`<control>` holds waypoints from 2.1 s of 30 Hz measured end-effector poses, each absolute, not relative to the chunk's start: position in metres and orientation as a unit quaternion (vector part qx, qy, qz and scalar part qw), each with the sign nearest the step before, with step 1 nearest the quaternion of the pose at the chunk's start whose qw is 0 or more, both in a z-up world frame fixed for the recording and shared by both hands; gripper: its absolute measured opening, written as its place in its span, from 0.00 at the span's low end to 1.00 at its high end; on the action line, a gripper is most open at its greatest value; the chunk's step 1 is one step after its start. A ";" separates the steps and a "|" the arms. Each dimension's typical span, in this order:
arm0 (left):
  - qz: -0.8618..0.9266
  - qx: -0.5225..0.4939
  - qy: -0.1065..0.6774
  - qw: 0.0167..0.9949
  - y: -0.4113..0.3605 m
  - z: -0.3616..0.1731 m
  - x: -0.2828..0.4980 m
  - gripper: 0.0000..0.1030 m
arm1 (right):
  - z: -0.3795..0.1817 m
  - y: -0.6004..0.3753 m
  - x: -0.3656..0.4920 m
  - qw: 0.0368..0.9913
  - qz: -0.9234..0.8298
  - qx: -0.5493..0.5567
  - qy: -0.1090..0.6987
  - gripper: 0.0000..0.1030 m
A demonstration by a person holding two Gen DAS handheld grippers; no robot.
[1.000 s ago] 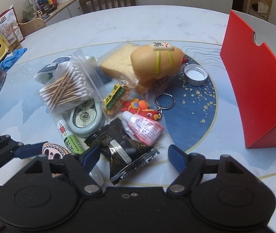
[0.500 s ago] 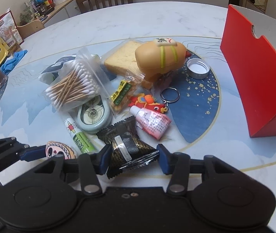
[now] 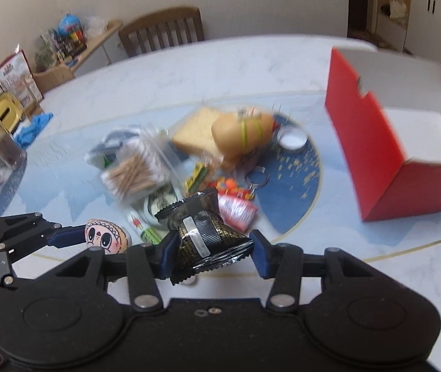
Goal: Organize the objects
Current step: 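Lift both held items and carry them over the open shoebox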
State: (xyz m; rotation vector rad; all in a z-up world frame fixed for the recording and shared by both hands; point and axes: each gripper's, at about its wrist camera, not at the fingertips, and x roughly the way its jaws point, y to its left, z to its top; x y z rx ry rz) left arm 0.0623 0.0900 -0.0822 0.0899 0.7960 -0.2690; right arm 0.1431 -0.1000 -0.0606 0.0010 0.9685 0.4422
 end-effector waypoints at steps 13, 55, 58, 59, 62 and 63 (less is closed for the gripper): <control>-0.154 0.041 0.360 0.919 0.046 -0.022 0.094 0.45 | -0.006 -0.161 0.157 0.887 0.202 0.021 0.415 0.46; -0.135 0.074 0.479 0.864 -0.178 -0.055 0.332 0.45 | -0.050 -0.352 0.309 0.881 0.170 -0.042 0.439 0.46; -0.137 0.084 0.495 0.854 -0.184 -0.069 0.345 0.45 | -0.058 -0.351 0.317 0.874 0.178 -0.056 0.449 0.46; -0.138 0.087 0.502 0.849 -0.186 -0.074 0.348 0.45 | -0.061 -0.350 0.319 0.871 0.180 -0.064 0.453 0.46; -0.141 0.092 0.523 0.836 -0.191 -0.087 0.356 0.45 | -0.071 -0.345 0.326 0.861 0.182 -0.083 0.467 0.46; -0.140 0.093 0.530 0.831 -0.193 -0.091 0.359 0.45 | -0.075 -0.344 0.329 0.856 0.184 -0.087 0.476 0.46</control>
